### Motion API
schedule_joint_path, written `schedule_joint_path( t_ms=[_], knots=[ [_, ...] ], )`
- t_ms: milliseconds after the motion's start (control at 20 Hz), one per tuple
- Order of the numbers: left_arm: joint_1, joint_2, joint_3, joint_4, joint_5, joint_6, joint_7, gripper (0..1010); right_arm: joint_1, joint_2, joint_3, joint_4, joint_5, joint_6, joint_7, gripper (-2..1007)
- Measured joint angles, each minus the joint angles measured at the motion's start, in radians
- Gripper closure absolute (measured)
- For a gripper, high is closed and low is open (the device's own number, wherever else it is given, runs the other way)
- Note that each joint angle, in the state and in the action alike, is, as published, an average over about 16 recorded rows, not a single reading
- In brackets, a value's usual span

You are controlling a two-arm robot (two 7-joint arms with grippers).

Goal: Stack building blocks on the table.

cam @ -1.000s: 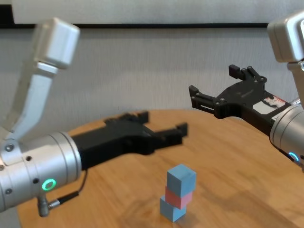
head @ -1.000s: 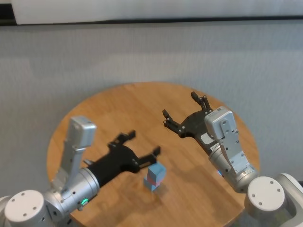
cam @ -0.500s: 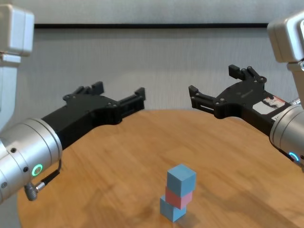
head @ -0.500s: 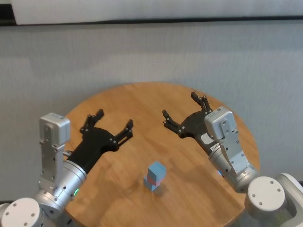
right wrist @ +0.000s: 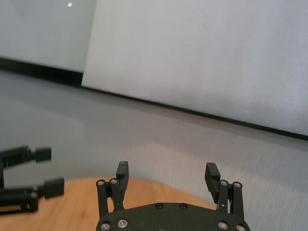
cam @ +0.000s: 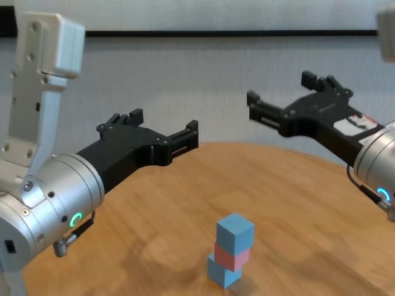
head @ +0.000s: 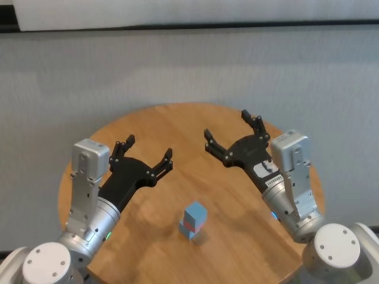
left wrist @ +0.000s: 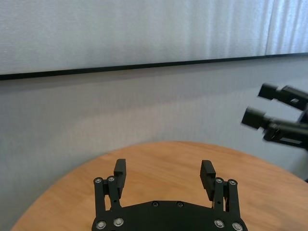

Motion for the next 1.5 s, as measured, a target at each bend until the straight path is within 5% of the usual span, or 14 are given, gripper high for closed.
schedule_joint_path(
  t_ms=[250, 600, 950, 1500],
  knots=[
    [-0.014, -0.018, 0.006, 0.011, 0.075, 0.005, 0.044, 9, -0.036, -0.027, 0.025, -0.047, 0.013, 0.042, -0.017, 4],
    [-0.026, -0.038, -0.001, 0.024, 0.144, 0.01, 0.082, 9, -0.074, -0.052, 0.049, -0.117, -0.002, 0.151, -0.036, 4],
    [-0.032, -0.055, -0.027, 0.038, 0.151, 0.024, 0.085, 9, -0.084, -0.065, 0.06, -0.153, -0.016, 0.238, -0.028, 4],
    [-0.042, -0.072, -0.074, 0.064, 0.158, 0.034, 0.084, 9, -0.069, -0.082, 0.056, -0.132, -0.016, 0.267, -0.004, 4]
  ],
)
